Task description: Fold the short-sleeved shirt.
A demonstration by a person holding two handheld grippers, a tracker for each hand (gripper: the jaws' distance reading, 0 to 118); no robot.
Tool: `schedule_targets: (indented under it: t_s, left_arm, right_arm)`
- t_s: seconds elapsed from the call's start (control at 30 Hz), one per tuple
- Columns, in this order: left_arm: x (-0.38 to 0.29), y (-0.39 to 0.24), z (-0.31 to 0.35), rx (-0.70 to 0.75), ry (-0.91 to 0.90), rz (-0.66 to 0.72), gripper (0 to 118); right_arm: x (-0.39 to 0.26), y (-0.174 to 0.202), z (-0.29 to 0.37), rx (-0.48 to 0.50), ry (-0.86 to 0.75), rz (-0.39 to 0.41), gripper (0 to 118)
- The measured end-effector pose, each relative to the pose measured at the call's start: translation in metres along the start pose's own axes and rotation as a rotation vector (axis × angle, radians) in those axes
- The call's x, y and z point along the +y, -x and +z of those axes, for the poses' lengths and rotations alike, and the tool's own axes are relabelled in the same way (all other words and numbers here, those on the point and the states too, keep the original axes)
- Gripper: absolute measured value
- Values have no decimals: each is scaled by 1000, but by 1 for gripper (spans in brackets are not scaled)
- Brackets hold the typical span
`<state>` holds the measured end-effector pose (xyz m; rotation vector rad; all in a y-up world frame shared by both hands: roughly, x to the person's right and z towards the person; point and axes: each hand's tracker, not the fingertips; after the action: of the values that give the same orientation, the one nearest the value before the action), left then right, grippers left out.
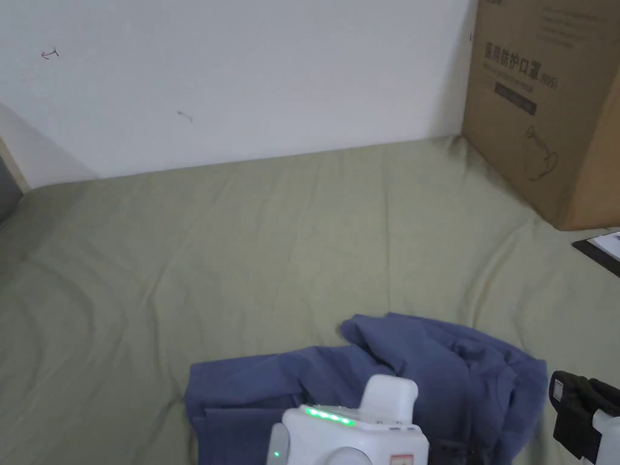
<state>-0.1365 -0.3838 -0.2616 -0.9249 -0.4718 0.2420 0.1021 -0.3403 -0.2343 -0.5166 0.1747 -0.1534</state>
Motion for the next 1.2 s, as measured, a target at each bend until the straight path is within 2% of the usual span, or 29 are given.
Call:
schedule_targets:
  t_s: [0.1, 0.13, 0.17, 0.2, 0.27, 0.3, 0.37, 0.5, 0.77, 0.8, 0.83, 0.87, 0.9, 0.93, 1.07, 1.1, 1.13, 1.17, 1.2]
  left_arm:
    - [6, 19, 32, 83, -53, 7, 113]
    - [5, 26, 42, 102, -75, 27, 111]
    - [5, 36, 54, 121, -106, 45, 104]
    - [4, 47, 66, 150, -134, 62, 82]
    - [2, 70, 78, 235, -143, 101, 24]
    - [0, 85, 83, 283, -133, 118, 3]
    - [-3, 110, 89, 331, -130, 148, 0]
    - [-1, 159, 101, 367, -132, 262, 0]
    - [31, 240, 83, 472, -116, 332, 0]
    - [37, 245, 77, 485, -98, 332, 3]
    - [44, 249, 69, 493, -68, 305, 22]
    - [49, 253, 60, 502, -36, 283, 55]
    - [53, 257, 52, 505, -11, 262, 102]
    - [55, 257, 46, 510, -35, 255, 117]
    - [60, 266, 22, 514, 12, 254, 117]
    - [59, 265, 17, 511, 23, 256, 112]
    - [56, 264, 12, 501, 27, 252, 98]
    - [51, 261, 6, 501, 41, 244, 78]
    - [49, 254, 2, 600, 35, 182, 72]
  right_arm:
    - [1, 9, -2, 32, 3, 5, 0]
    - [1, 12, -3, 44, 7, 11, 0]
    - [1, 17, -5, 53, 11, 21, 0]
    - [0, 22, -6, 57, 14, 30, 0]
    - [-2, 30, -10, 76, 24, 44, 0]
    - [-4, 34, -12, 87, 31, 47, 0]
    - [-6, 42, -16, 105, 39, 54, 0]
    - [-10, 56, -27, 122, 58, 78, 0]
    - [-17, 71, -56, 138, 111, 122, 0]
    - [-17, 72, -59, 137, 116, 127, 0]
    - [-17, 73, -63, 135, 119, 132, 0]
    - [-17, 73, -66, 133, 123, 136, 0]
    - [-17, 73, -70, 132, 128, 138, 0]
    - [-17, 73, -73, 132, 133, 138, 0]
    - [-17, 68, -83, 137, 157, 140, 0]
    - [-16, 67, -85, 135, 160, 144, 0]
    - [-16, 65, -86, 131, 161, 147, 0]
    - [-14, 63, -89, 130, 165, 148, 0]
    - [-12, 61, -92, 135, 170, 147, 0]
